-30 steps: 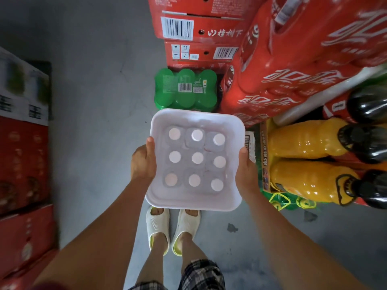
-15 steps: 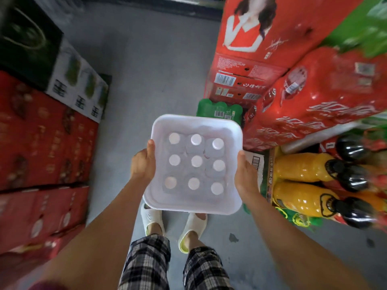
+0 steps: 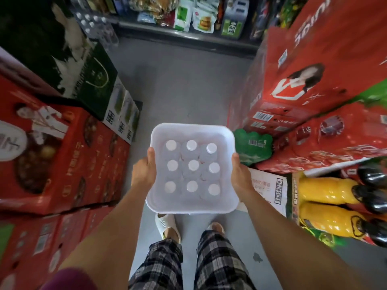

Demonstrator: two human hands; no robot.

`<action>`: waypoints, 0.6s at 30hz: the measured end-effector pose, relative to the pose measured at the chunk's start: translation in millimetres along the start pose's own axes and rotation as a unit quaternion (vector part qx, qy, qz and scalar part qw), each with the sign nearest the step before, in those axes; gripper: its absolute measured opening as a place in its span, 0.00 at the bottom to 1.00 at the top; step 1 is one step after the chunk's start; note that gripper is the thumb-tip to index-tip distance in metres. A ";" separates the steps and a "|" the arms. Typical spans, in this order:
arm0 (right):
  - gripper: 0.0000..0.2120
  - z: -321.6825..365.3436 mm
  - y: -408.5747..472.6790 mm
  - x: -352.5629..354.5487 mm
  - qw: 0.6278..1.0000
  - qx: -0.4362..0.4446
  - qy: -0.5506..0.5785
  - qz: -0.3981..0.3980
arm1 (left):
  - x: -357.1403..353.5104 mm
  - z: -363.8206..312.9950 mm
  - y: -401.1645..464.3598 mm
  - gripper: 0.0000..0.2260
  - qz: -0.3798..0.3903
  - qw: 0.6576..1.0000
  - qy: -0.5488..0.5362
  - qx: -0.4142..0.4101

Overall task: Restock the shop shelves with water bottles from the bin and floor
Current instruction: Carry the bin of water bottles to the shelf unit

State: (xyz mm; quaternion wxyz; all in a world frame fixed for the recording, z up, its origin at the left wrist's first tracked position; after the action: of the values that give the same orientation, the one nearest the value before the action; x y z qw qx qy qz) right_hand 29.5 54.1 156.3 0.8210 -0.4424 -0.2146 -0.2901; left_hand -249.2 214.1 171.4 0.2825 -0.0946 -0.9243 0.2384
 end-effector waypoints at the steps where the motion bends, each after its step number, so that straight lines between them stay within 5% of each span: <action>1: 0.30 9.6 -2.0 -7.9 1.000 -0.001 0.005 0.007 | 10.3 -2.4 6.5 0.35 -0.002 1.000 0.001 -0.001; 18: 0.33 202.4 117.4 -43.2 0.996 0.008 -0.079 0.036 | 56.9 -79.0 169.9 0.29 -0.081 0.993 -0.051 0.070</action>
State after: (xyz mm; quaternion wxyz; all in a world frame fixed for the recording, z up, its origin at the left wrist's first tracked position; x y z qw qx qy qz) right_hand 56.4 290.4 163.8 0.8152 -0.4646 -0.2645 -0.2227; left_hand -244.3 409.9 171.9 0.2592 0.0127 -0.9231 0.2838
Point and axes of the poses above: each hand's wrist, its own y-axis towards the middle knuckle, its own x-axis out of the back of the hand, z = x × y, the point moved 9 cm from there along y, towards the middle knuckle, and after that the axes turned 13 degrees about -y, right-handed, at the moved point
